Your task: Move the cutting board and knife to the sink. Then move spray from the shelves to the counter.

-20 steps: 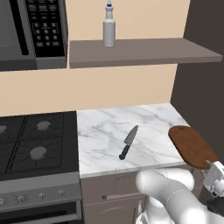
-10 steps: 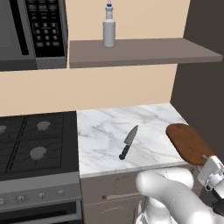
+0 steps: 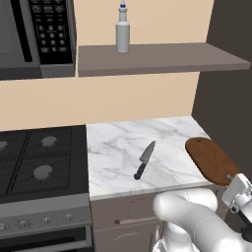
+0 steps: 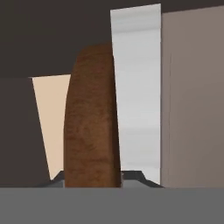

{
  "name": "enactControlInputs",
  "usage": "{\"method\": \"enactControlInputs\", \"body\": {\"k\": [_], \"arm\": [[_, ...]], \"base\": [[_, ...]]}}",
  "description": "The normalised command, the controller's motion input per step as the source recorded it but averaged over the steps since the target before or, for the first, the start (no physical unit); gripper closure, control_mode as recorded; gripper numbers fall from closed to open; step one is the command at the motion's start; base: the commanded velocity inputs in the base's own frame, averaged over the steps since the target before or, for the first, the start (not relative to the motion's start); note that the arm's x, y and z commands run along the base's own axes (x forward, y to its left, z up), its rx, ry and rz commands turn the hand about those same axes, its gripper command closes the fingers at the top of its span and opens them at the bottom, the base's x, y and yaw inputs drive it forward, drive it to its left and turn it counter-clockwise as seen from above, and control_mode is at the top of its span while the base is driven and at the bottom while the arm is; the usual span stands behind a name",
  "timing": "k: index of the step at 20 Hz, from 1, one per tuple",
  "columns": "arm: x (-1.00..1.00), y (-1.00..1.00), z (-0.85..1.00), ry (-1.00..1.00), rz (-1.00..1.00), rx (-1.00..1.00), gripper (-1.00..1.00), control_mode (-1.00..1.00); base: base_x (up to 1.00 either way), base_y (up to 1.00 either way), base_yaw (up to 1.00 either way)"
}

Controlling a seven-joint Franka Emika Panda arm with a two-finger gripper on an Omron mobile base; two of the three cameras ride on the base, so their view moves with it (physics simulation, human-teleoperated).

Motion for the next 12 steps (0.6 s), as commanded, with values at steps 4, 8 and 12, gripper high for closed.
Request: {"method": "enactControlInputs", "body": {"k": [4, 8, 12], "arm": [[-0.56, -0.16, 0.21, -0.02, 0.0, 0.0, 1.0, -1.0], [-0.83, -0.23, 0.72, -0.16, 0.01, 0.0, 1.0, -1.0], [-0.93, -0.03, 0.99, -0.17, 0.0, 0.0, 1.0, -1.0]], "base": [[0.0, 0.0, 0.0], [0.0, 0.0, 0.0], [0.0, 0.0, 0.0]]}}
